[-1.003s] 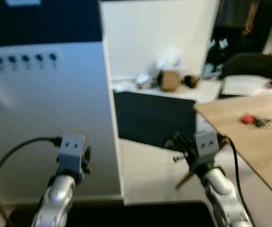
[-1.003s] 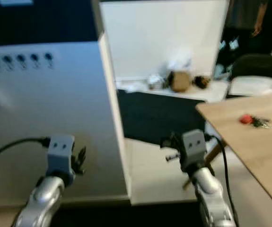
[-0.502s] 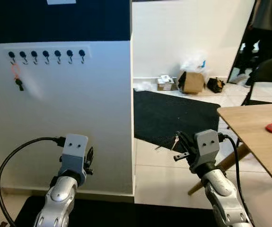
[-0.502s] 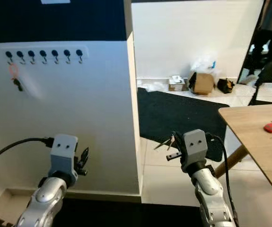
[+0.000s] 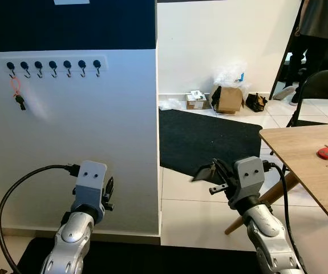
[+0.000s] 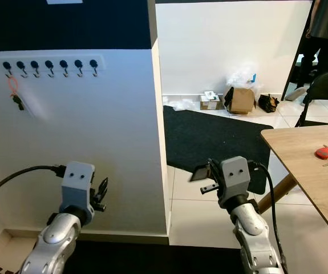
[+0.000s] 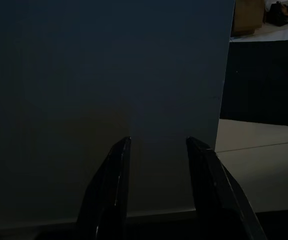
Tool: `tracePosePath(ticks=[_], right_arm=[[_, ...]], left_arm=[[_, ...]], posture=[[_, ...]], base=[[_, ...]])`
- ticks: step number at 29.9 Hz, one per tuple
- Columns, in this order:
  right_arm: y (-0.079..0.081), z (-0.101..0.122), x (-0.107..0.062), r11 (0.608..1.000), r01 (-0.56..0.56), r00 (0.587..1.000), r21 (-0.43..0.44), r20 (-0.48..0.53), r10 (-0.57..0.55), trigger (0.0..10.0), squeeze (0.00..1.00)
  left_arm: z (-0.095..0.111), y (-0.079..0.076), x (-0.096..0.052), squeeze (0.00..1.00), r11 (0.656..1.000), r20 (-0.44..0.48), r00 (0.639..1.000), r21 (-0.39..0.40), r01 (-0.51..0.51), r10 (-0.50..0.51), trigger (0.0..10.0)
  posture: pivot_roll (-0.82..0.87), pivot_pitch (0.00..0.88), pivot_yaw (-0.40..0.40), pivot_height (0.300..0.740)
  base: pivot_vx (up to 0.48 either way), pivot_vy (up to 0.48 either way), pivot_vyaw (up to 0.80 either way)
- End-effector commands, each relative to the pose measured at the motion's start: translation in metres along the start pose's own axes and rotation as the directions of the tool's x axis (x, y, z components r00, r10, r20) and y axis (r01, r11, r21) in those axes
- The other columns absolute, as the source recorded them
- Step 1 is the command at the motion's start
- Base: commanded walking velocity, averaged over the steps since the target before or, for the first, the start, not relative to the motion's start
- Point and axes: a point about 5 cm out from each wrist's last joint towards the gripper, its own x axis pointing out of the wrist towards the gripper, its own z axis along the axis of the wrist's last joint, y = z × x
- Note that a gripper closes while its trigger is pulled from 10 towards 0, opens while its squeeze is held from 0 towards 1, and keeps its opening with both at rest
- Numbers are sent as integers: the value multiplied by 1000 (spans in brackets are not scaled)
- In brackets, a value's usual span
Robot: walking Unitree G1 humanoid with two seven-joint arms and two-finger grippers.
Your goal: Hang keys on a hook
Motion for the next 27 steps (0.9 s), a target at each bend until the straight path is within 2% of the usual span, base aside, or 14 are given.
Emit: tracePosePath(ticks=[1, 22, 27], right_arm=[[3, -4, -2, 1000, -7, 1000, 12, -15, 7, 10000, 0], [2, -4, -3, 1000, -5, 1000, 10, -18, 5, 10000, 0], [3, -4, -3, 1000, -5, 1000, 10, -18, 6, 10000, 0]], left_arm=[[-4, 1, 1, 0, 1000, -23, 1000, 6, 0, 0, 10000], [-4, 1, 1, 0, 1000, -24, 1000, 4, 3, -3, 10000], [-3, 1, 1, 0, 1000, -22, 1000, 14, 4, -4, 10000]], posture=[[39, 110, 54, 740], [35, 118, 55, 740], [35, 119, 56, 740]], base=[[0, 480, 0], [0, 466, 0], [0, 65, 0]])
